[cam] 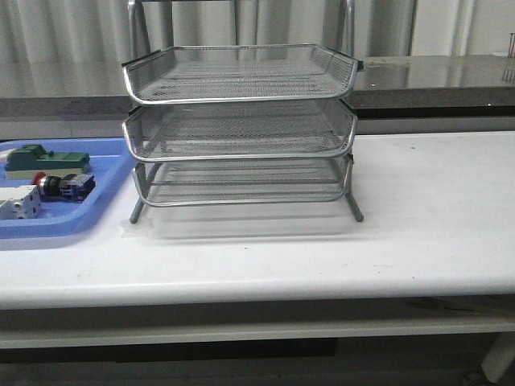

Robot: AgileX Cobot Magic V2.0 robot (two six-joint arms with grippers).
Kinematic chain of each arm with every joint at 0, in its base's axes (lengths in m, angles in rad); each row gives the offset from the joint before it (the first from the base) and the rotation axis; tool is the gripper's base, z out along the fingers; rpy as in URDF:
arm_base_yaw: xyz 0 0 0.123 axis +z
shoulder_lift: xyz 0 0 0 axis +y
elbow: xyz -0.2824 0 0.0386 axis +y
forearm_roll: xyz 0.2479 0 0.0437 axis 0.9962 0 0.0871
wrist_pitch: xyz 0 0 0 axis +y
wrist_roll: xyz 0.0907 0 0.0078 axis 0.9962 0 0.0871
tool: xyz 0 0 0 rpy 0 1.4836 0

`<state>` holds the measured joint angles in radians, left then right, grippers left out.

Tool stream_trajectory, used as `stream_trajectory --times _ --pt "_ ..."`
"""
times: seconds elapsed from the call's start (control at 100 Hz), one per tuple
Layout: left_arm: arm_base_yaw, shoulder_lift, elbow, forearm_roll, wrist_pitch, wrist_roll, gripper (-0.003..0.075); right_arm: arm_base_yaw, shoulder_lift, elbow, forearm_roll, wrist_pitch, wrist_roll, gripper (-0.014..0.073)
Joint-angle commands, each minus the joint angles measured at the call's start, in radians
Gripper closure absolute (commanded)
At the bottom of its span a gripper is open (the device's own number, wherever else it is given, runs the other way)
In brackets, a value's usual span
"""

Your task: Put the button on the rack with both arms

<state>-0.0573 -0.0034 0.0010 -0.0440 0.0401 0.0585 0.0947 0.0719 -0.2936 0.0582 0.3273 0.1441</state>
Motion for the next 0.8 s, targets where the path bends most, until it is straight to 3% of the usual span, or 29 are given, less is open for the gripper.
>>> stream_trajectory --times 0.0,0.27,0.68,0.79 --pt "0.001 -0.035 0.046 -0.006 -0.08 -0.011 0.0741 -0.006 0.098 -0.101 0.026 0.024 -0.011 0.065" --pt "0.001 -0.035 0.046 -0.006 -0.08 -0.011 0.0741 -0.006 0.443 -0.311 0.098 0.177 -0.011 0.065" --pt "0.001 -0.035 0.046 -0.006 -0.08 -0.011 0.0741 -0.006 0.788 -0.367 0.342 0.109 -0.011 0.0642" --pt "0.001 -0.035 0.046 -0.006 -0.08 -0.011 0.0741 -0.006 0.848 -0.367 0.379 0.102 -0.011 0.0571"
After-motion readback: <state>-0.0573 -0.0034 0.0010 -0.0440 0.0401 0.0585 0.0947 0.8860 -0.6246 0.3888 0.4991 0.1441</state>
